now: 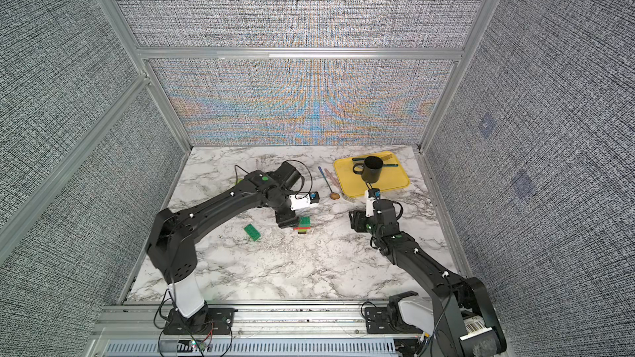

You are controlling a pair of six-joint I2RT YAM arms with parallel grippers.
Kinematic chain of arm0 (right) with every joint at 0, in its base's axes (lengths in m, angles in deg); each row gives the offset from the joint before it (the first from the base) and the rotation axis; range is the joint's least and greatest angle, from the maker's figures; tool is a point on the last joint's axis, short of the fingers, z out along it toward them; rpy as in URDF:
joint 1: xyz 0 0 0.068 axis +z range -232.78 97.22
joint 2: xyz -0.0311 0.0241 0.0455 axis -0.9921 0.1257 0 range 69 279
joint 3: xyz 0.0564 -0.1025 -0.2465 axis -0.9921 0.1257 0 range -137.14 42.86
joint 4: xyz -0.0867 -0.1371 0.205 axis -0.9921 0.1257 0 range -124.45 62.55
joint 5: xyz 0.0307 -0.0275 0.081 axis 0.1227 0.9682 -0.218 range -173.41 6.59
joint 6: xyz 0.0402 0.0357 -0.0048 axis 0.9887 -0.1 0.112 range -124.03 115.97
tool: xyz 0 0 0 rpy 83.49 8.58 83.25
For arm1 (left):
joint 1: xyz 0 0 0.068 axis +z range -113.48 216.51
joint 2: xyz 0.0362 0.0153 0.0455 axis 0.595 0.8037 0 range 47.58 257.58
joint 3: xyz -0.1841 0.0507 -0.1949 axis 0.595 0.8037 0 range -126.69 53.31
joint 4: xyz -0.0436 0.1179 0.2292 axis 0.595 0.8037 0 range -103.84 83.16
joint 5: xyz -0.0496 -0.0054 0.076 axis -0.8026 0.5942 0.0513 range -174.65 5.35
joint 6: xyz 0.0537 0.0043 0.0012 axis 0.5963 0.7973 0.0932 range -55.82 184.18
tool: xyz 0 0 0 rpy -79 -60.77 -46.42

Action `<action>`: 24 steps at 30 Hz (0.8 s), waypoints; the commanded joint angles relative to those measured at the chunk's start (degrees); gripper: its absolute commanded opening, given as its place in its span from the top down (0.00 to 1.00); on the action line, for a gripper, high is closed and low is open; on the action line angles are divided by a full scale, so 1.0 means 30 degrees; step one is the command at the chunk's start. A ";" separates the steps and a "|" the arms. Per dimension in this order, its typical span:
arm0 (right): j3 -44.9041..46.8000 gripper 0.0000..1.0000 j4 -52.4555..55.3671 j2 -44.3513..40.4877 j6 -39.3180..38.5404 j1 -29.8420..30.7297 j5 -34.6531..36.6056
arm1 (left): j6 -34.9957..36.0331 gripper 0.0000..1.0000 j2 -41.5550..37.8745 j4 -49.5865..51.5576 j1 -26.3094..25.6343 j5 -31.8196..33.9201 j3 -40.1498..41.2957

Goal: Assemble a carrot with lego
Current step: Assemble the lego brick with the lego brick, then pick up the lego brick from the center of the board.

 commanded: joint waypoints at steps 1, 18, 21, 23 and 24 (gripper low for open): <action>-0.0250 0.35 -0.0195 -0.0188 0.0027 0.0019 -0.0050 | -0.6003 0.27 -0.2644 -0.3942 0.0524 0.1309 0.2666; 0.0219 0.35 -0.2678 0.1886 0.0862 0.0410 -0.0846 | -2.6921 0.06 -1.0456 -0.7818 0.2961 0.8543 1.5342; 0.0428 0.35 -0.2948 0.1981 0.1019 0.0459 -0.0902 | -2.6461 0.06 -0.8560 -0.8568 0.3061 0.7681 1.4750; 0.0389 0.35 -0.2936 0.2047 0.0993 0.0488 -0.0933 | -2.6195 0.06 -0.7401 -0.9221 0.3135 0.7170 1.4342; 0.0331 0.35 -0.2877 0.2022 0.0955 0.0511 -0.0933 | -2.6061 0.07 -0.6813 -0.9376 0.3186 0.7083 1.4114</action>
